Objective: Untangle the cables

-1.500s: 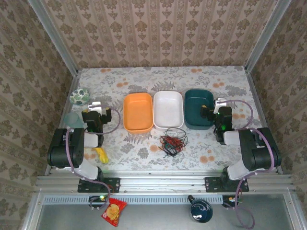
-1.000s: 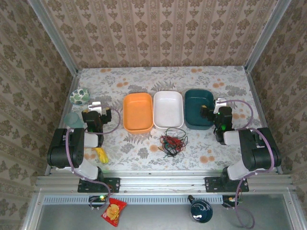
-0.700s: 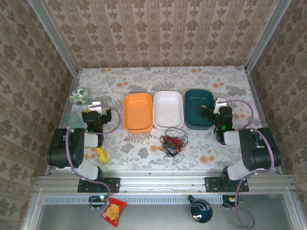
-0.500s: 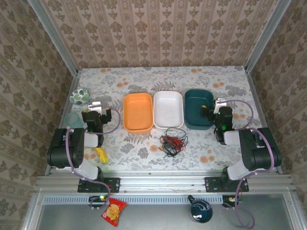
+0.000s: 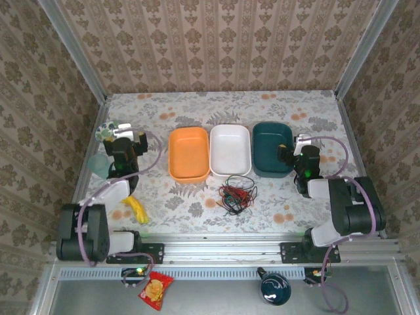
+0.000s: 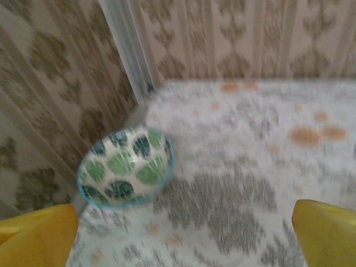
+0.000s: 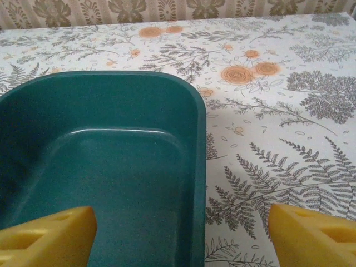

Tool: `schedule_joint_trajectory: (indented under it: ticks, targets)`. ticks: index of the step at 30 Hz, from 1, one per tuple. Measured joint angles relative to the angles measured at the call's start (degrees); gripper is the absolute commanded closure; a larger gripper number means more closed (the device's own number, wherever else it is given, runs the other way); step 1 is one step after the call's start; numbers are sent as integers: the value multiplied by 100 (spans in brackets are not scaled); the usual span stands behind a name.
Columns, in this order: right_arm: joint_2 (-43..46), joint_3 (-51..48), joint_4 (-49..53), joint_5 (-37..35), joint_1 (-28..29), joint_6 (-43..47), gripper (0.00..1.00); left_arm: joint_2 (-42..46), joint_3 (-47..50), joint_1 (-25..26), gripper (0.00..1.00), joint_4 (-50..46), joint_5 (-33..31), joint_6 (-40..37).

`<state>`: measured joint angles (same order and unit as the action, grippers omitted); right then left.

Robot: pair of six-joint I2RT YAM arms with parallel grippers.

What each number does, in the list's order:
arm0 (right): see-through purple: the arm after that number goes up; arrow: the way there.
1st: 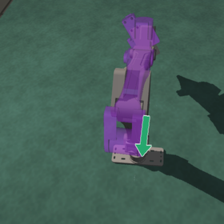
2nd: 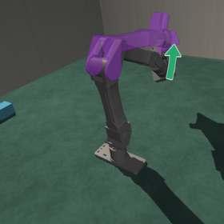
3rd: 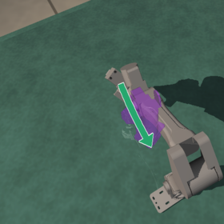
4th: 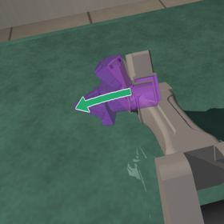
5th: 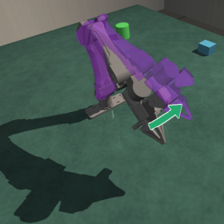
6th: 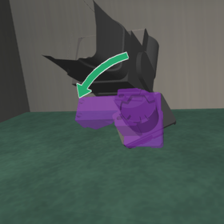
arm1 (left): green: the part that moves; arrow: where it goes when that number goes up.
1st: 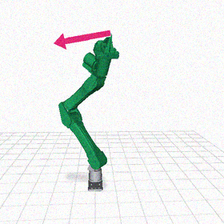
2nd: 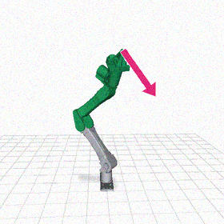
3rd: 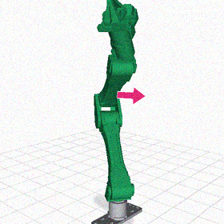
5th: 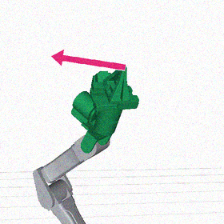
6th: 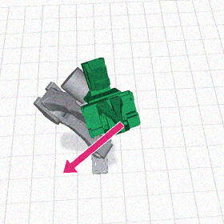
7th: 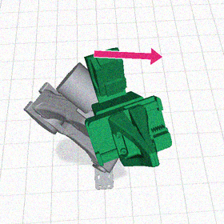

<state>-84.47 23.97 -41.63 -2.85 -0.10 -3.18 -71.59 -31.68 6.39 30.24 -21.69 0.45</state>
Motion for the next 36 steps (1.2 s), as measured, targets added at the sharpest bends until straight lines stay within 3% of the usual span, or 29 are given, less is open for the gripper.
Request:
schedule_joint_trajectory:
  ticks: [3,7,10,13,20,36]
  targets:
    - [769,577,1432,-553,210,-271,24,424,-527,407,0,-1071,-446,442]
    - [1749,1471,2868,-1078,938,-859,25,702,-850,1908,0,-2055,-800,848]
    - [2024,1965,3901,-988,1648,-1329,28,686,-848,3099,0,-2514,-428,909]
    - [1864,2197,4854,-614,2243,-1722,32,599,-848,3766,0,-2802,352,997]
    - [1246,2192,6216,278,2957,-2105,37,299,-761,4454,0,-2846,1757,1246]
    - [1355,2006,6896,632,3086,-2061,45,-398,-883,4778,2,-2837,2715,1038]
